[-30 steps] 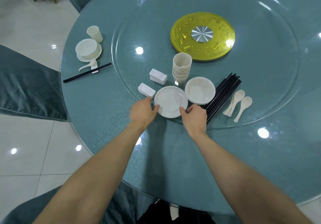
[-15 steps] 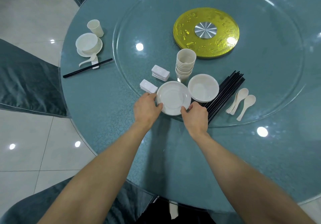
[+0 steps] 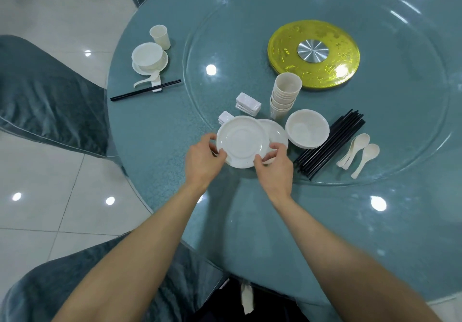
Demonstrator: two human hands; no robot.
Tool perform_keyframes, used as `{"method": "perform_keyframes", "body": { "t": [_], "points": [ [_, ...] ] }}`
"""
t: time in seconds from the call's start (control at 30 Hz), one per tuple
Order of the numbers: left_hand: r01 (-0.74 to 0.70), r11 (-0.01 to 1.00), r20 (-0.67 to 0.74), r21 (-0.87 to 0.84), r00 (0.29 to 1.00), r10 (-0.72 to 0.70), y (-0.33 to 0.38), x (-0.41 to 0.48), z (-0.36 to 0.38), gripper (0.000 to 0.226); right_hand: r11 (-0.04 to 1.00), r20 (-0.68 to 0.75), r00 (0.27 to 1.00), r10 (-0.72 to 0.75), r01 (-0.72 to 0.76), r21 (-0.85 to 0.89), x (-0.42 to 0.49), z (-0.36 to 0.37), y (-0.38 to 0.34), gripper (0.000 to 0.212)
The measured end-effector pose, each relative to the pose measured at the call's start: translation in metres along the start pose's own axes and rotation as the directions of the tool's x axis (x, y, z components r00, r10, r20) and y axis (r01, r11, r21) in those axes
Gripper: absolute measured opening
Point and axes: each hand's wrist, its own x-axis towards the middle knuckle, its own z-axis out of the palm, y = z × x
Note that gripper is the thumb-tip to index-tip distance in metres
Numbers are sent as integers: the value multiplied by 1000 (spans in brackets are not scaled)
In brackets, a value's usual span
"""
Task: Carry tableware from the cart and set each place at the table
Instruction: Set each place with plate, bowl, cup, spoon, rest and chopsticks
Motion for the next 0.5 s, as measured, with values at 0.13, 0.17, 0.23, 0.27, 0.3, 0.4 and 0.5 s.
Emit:
{"method": "perform_keyframes", "body": {
  "t": [0.13,0.17,0.23,0.27,0.3,0.4,0.5],
  "points": [
    [54,999,-34,10,998,-53,-33,-7,-20,40,996,129,987,-92,91,14,-14,25,-13,60],
    [71,997,-43,23,997,-69,-42,-9,-25,40,994,169,979,-111,112,6,-18,31,-13,57],
    [107,993,-51,59,993,-104,-59,-13,-33,44,990,235,963,-131,139,-17,-23,43,-13,49],
    [124,989,-50,78,991,-120,-67,-14,-36,45,989,264,956,-130,143,-27,-26,49,-12,46],
    [148,985,-48,94,988,-144,-76,-16,-40,43,989,297,946,-126,144,-39,-29,57,-12,45],
    [193,972,-22,131,981,-192,-94,-19,-44,37,983,376,920,-111,156,-92,-35,73,-10,44],
    [218,963,23,156,974,-225,-109,-19,-44,38,977,415,906,-78,154,-151,-38,86,-7,42]
  ]
}}
